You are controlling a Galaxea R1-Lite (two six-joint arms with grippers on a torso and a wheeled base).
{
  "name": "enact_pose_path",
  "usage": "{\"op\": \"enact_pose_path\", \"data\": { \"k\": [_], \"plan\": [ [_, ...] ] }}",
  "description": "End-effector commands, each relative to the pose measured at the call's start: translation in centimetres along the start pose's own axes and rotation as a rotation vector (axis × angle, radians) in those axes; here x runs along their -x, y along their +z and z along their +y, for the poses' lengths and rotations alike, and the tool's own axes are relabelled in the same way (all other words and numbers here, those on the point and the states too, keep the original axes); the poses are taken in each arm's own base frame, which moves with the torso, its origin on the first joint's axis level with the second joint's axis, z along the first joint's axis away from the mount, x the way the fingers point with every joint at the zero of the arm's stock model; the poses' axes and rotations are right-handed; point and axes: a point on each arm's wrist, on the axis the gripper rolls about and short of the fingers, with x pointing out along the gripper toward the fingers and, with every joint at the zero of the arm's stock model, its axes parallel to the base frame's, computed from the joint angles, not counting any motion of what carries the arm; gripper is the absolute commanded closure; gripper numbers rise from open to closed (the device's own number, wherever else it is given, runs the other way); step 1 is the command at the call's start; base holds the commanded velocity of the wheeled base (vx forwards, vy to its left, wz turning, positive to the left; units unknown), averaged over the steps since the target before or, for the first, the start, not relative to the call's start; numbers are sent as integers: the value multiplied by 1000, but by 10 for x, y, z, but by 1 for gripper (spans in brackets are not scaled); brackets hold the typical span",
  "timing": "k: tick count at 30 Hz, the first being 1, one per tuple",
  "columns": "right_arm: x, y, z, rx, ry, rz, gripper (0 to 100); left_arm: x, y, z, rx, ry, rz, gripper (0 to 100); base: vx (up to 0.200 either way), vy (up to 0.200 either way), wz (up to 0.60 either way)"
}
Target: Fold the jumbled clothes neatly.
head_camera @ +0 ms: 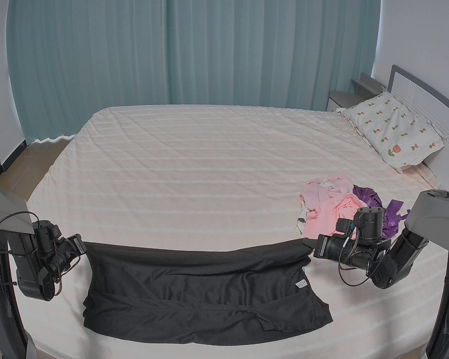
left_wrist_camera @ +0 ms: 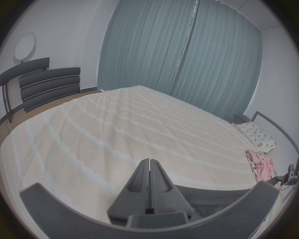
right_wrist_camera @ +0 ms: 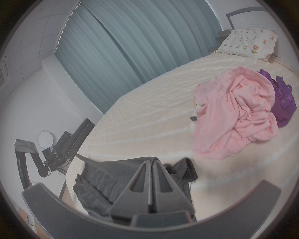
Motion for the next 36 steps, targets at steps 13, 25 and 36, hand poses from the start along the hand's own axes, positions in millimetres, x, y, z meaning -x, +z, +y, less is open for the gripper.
{"op": "enact_pose_path", "data": {
  "k": [13, 25, 36],
  "plan": [
    [23, -55, -14, 11, -23, 218, 100, 29, -34, 26, -64, 1, 208, 100, 0, 0, 0],
    [18, -76, -21, 6, -50, 291, 0, 36, -66, 34, -83, 14, 353, 100, 0, 0, 0],
    [21, -70, -22, -4, -50, 264, 0, 49, -65, 35, -52, -3, 387, 0, 0, 0, 0]
  ]
}}
